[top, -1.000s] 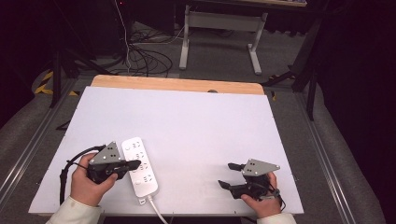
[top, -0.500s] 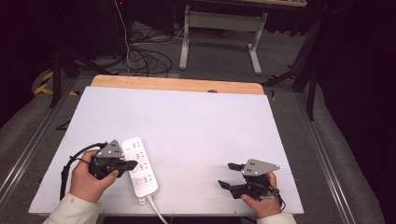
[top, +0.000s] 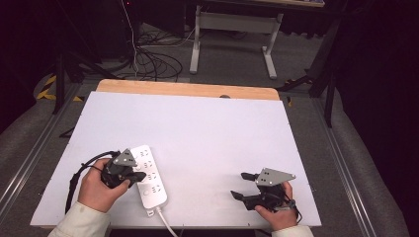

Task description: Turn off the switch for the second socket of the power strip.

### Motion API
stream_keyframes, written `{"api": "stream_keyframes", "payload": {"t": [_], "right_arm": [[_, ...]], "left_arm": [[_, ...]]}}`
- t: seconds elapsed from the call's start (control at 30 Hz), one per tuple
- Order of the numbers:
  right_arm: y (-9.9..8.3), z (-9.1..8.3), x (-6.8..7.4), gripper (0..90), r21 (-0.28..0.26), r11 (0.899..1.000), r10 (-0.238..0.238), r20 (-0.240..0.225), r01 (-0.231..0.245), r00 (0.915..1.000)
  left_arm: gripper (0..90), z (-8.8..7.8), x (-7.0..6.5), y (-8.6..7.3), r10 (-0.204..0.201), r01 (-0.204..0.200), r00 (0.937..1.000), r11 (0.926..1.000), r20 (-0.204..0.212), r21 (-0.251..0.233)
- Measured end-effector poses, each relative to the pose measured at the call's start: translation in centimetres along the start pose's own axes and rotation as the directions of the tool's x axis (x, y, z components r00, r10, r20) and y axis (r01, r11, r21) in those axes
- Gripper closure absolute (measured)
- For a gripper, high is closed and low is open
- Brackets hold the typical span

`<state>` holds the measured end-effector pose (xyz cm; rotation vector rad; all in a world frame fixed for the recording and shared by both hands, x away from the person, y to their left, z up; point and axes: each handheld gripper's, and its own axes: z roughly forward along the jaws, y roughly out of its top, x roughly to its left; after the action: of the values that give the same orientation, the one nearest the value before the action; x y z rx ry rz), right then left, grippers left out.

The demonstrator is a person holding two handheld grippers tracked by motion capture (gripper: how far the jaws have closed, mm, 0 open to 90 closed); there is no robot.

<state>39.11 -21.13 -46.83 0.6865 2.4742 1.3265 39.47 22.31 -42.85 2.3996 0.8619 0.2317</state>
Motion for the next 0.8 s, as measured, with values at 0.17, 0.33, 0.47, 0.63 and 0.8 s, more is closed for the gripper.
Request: {"api": "stream_keyframes", "payload": {"t": [0.17, 0.33, 0.47, 0.63, 0.8], "right_arm": [[0.0, 0.0, 0.0, 29.6, 0.000, 1.000, -0.001, -0.001, 0.001, 1.0000], [0.0, 0.0, 0.0, 29.6, 0.000, 1.000, -0.001, -0.001, 0.001, 1.0000], [0.0, 0.0, 0.0, 29.6, 0.003, 1.000, -0.001, -0.002, 0.001, 1.0000], [0.0, 0.1, 0.0, 29.6, 0.002, 1.000, 0.000, -0.003, 0.000, 1.0000], [0.0, 0.1, 0.0, 29.6, 0.002, 1.000, -0.001, -0.004, 0.001, 1.0000]], "left_arm": [[89.9, 0.3, 0.1, 0.1, -0.002, 0.002, 1.0000, 0.9997, -0.002, 0.024], [90.0, 0.6, 0.2, 0.1, -0.002, 0.003, 0.9999, 0.9992, -0.011, 0.040], [89.9, 0.8, 0.3, 0.2, -0.005, 0.006, 0.9999, 0.9986, -0.013, 0.053], [89.9, 1.2, 0.4, 0.2, -0.003, 0.004, 0.9999, 0.9981, -0.015, 0.062], [89.9, 1.4, 0.4, 0.3, 0.000, 0.001, 0.9997, 0.9975, -0.023, 0.070]]}}
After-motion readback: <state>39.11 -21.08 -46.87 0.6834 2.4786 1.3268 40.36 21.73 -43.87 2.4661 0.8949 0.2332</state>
